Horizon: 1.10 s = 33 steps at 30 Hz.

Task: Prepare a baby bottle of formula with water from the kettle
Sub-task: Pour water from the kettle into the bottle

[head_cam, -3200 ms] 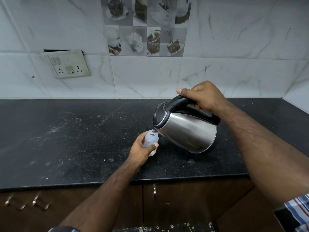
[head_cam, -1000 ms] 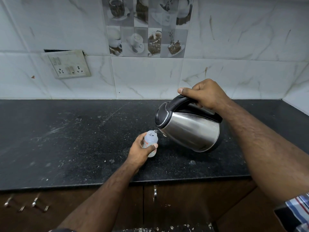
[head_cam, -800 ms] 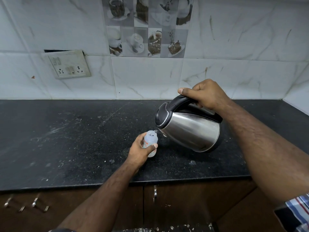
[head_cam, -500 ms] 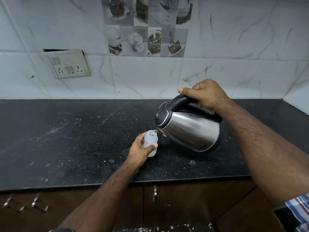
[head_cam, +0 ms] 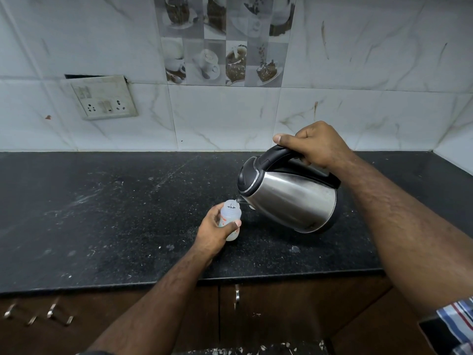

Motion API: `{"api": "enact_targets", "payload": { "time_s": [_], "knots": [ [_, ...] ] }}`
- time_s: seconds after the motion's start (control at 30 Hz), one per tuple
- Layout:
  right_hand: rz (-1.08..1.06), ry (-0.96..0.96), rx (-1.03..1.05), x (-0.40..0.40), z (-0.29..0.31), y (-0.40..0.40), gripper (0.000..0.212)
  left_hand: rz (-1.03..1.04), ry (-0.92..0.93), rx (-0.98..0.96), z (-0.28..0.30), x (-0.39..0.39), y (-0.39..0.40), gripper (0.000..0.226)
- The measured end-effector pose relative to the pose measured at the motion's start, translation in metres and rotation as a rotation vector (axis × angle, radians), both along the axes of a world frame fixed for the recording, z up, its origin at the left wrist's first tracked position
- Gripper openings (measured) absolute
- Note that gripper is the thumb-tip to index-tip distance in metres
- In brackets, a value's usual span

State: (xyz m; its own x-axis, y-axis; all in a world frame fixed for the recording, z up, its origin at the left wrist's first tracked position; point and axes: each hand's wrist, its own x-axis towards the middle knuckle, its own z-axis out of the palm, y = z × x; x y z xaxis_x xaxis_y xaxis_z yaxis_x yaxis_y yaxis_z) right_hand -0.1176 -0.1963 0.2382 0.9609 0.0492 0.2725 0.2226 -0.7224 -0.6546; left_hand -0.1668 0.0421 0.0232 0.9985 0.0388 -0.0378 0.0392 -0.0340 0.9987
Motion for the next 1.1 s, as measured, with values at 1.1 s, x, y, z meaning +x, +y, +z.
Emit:
{"api": "enact_targets", "payload": {
  "time_s": [1.1],
  "knots": [
    [0.000,0.018,0.151,0.006,-0.007,-0.013,0.070,-0.021,-0.011,-0.028,0.007,0.008,-0.004,0.059]
  ]
}}
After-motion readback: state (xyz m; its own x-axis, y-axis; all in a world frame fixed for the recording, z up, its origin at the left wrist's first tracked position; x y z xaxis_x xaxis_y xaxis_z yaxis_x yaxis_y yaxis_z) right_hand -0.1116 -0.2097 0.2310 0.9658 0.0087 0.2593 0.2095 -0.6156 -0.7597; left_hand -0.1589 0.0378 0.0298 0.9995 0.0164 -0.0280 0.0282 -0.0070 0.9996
